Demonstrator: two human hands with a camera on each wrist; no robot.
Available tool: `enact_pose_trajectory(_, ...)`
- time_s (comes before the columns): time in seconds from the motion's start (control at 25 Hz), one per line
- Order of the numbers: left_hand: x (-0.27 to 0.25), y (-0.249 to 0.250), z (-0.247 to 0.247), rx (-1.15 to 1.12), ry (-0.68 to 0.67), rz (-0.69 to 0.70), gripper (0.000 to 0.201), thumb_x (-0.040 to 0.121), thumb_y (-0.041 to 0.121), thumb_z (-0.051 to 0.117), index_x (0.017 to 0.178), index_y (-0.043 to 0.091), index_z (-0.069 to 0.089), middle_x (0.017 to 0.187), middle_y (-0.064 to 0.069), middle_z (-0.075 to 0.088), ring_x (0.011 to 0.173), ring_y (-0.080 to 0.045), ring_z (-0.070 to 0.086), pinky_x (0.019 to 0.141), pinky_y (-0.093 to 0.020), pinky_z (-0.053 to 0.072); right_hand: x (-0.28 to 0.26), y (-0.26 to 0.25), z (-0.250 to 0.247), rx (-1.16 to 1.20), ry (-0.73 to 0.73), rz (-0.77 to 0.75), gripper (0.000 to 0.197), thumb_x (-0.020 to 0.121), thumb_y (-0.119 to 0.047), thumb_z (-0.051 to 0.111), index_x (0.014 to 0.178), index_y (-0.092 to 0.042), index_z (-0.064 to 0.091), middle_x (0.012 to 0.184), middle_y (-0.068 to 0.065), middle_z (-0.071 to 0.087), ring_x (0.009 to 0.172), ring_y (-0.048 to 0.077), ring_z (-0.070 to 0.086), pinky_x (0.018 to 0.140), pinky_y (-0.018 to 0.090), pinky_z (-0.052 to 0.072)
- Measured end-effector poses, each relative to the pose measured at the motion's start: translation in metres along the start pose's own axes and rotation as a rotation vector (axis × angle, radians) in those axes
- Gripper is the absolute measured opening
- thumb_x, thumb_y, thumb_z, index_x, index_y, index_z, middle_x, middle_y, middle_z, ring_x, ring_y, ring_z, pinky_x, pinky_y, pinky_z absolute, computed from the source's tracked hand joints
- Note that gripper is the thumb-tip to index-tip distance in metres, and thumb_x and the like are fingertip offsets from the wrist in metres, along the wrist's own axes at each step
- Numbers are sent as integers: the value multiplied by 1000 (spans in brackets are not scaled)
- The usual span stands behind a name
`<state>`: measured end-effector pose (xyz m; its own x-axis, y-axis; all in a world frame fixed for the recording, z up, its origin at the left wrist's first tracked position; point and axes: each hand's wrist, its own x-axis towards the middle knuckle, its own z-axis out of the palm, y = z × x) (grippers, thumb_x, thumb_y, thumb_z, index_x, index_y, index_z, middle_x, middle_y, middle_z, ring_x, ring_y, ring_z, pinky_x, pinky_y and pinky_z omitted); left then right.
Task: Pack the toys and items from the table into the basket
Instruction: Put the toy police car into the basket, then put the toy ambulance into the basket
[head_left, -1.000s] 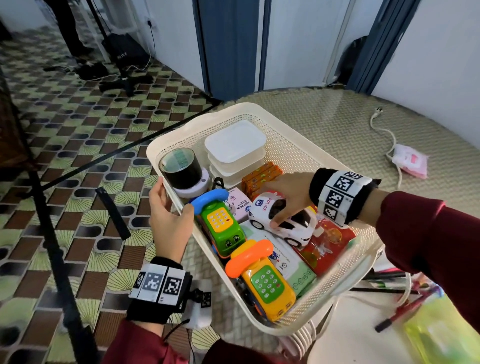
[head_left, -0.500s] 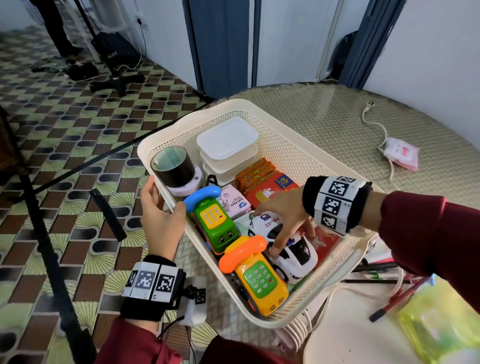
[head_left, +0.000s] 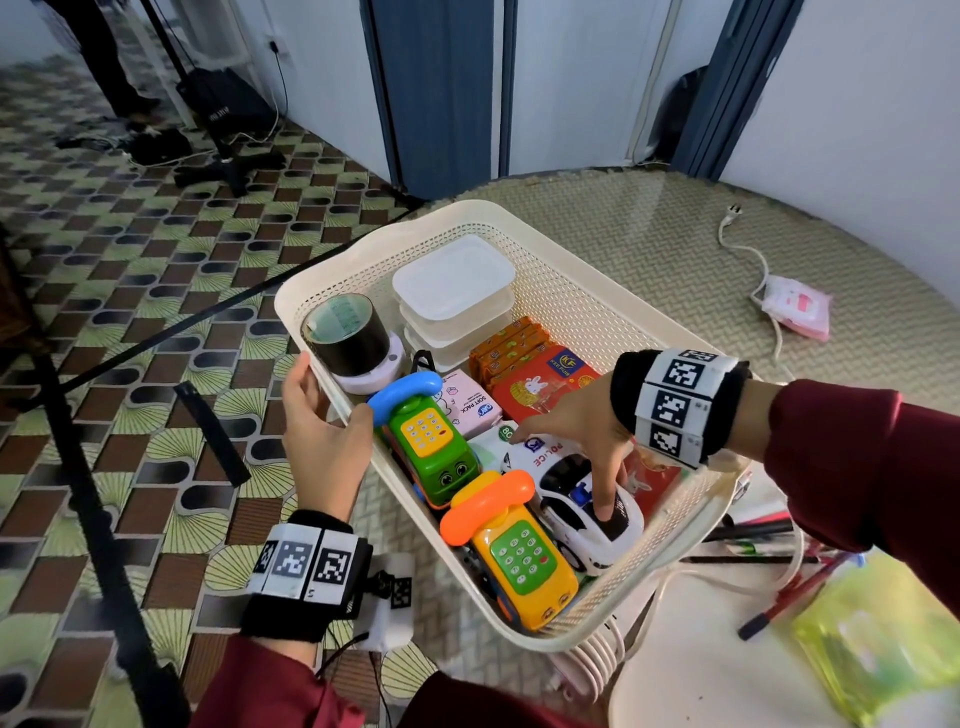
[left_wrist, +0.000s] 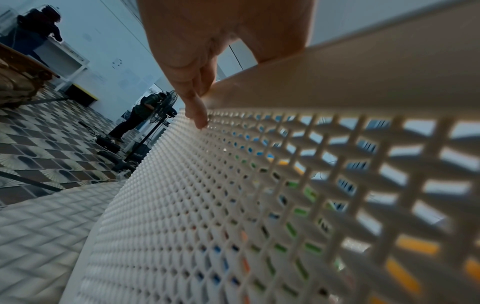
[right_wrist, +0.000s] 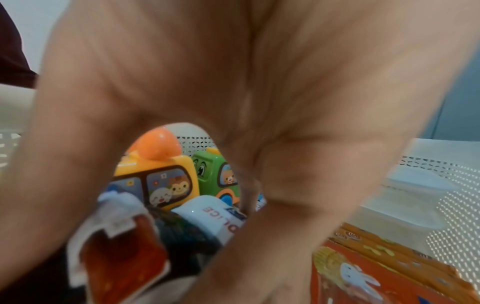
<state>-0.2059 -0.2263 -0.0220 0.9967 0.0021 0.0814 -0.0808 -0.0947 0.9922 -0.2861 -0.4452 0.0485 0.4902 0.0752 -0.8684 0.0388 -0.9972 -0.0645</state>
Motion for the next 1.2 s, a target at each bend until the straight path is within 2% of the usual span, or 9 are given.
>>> enact_pose_trajectory(0.12, 2, -2, 1, 6, 6, -9, 68, 82, -13, 56, 143, 11, 35, 142, -7, 46, 129, -8, 44, 73, 5, 38, 7, -1, 2, -25, 37, 1, 118, 57, -45, 87, 145, -39, 8, 132, 11, 52, 101, 25, 64, 92, 40, 51)
enact_pose_trajectory(0.24, 5, -6, 1, 24, 4, -8, 69, 82, -10, 57, 143, 13, 35, 143, -7, 47, 130, -10, 46, 79, 1, 40, 4, 1, 1, -99, 80, -1, 115, 60, -51, 82, 147, -38, 9, 145, 4, 40, 127, 25, 44, 103, 38, 38)
enact_pose_trajectory(0.4, 8, -5, -3, 179, -39, -9, 72, 82, -1, 61, 146, 13, 31, 144, -8, 46, 132, -17, 44, 109, -33, 37, -1, 4, 1, -59, 110, -25, 117, 60, -55, 80, 148, -37, 5, 155, 0, 21, 140, 24, 25, 111, 46, 29)
enact_pose_trajectory(0.6, 0, 14, -11, 395, -41, 133, 58, 81, 7, 67, 135, 8, 46, 144, -13, 44, 135, -26, 38, 112, -45, 30, -14, -1, -6, 100, 356, -96, 77, 82, -51, 64, 144, -23, 30, 143, 2, 43, 114, 9, 44, 96, 26, 37)
enact_pose_trajectory(0.72, -9, 34, -13, 357, -85, 147, 46, 83, 9, 65, 127, 14, 55, 138, -4, 50, 128, -21, 45, 109, -39, 33, -25, -3, -7, 187, 536, -116, 51, 91, -42, 56, 133, -15, 49, 125, 6, 59, 110, 17, 55, 93, 26, 42)
enact_pose_trajectory(0.88, -18, 61, -10, 220, -252, 142, 32, 86, 15, 62, 117, 18, 62, 123, 4, 59, 114, -5, 50, 103, -30, 38, -49, -5, -3, 325, 759, -130, 35, 92, -36, 56, 121, -17, 60, 112, 3, 65, 94, 12, 57, 85, 24, 43)
enact_pose_trajectory(1.04, -24, 84, -4, 136, -391, 167, 26, 81, 23, 63, 107, 26, 64, 119, 1, 65, 116, -13, 57, 104, -43, 43, -80, -13, 8, 375, 1032, -79, 26, 93, -32, 55, 113, -19, 65, 99, -3, 67, 80, 3, 55, 81, 20, 41)
enact_pose_trajectory(1.12, -35, 95, -1, 94, -455, 203, 22, 80, 21, 62, 101, 26, 64, 112, 1, 66, 110, -16, 59, 101, -42, 45, -97, -21, 23, 481, 1179, -64, 22, 93, -27, 56, 108, -17, 67, 92, -4, 69, 72, -1, 57, 79, 22, 44)
enact_pose_trajectory(1.2, -48, 106, 1, 53, -511, 242, 16, 84, 15, 63, 98, 23, 65, 106, -1, 67, 105, -20, 61, 97, -38, 47, -109, -30, 45, 620, 1330, -49, 17, 92, -20, 57, 103, -16, 69, 89, 0, 71, 72, 7, 63, 78, 28, 51)
